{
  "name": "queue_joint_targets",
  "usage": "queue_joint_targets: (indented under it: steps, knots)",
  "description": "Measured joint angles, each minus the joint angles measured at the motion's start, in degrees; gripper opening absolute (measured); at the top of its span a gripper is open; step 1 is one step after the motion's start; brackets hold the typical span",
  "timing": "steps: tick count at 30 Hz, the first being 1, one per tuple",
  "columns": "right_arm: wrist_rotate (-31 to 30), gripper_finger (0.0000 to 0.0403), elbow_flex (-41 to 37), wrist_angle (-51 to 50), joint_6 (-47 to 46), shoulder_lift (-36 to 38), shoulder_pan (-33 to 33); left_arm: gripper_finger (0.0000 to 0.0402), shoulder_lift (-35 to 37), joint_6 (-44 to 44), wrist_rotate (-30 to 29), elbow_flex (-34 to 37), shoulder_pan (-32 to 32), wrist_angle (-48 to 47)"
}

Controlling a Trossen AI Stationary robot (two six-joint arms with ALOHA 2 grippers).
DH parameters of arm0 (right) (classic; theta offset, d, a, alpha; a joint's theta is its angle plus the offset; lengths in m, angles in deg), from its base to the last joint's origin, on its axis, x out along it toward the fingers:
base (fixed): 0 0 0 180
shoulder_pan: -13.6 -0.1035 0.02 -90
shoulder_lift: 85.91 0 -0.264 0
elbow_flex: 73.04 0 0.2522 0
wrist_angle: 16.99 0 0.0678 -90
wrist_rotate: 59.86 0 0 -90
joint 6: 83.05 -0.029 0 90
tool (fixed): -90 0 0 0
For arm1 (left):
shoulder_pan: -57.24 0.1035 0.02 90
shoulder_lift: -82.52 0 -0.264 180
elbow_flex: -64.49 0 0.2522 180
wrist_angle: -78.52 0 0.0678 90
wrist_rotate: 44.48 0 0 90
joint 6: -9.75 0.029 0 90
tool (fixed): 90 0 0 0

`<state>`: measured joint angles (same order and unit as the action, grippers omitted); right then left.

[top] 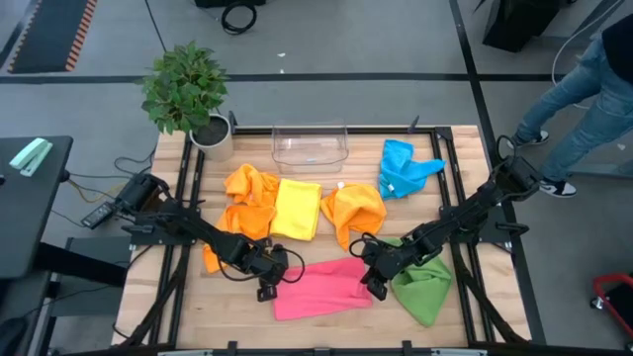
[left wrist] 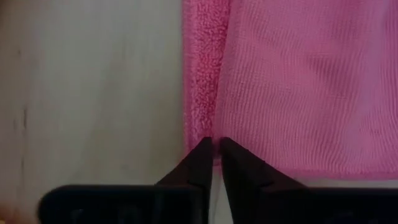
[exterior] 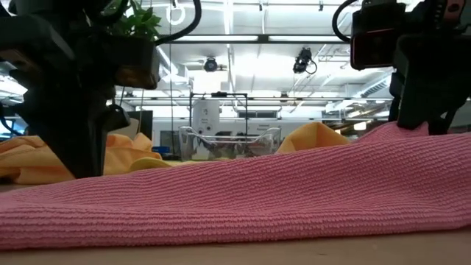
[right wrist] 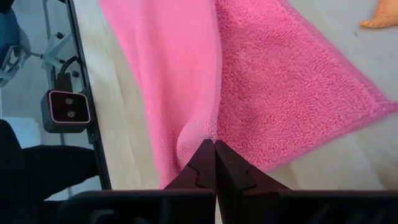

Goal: Fold microfiber towels
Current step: Fold the pink microfiber cloth

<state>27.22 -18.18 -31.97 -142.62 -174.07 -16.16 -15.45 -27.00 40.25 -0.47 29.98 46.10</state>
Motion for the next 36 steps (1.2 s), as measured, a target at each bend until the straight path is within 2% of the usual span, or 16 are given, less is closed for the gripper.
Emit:
queue_joint_targets:
  steps: [2,8,16,23,32,36]
  knots:
    - [0.2,0.0001,0.0,-0.1,0.0,0.3,0.0,0.0009,0.0,-0.1,-0.6,0.0,0.0,0.3]
    - [-0.5,0.0001,2.0,-3.4,1.5,3.2,0.0,0.0006,0.5,-0.3,-1.1,0.0,-0.3,1.7]
    - [-4.4,0.0001,8.1,-23.2,4.8,5.0,1.9,0.0003,2.1,-0.1,-1.1,-0.1,-1.3,2.2]
    - [-6.2,0.0001,8.7,-23.8,8.7,3.8,4.3,0.0002,2.1,-0.8,-1.2,-0.1,-1.2,1.9]
    - [-5.8,0.0002,8.7,-25.8,8.8,0.3,6.4,0.0001,2.1,-1.9,-1.6,-0.1,-1.2,1.2]
    - [-6.3,0.003,8.7,-25.6,8.6,-0.2,7.3,0.0004,2.1,-2.9,-1.6,-0.1,-1.2,1.2]
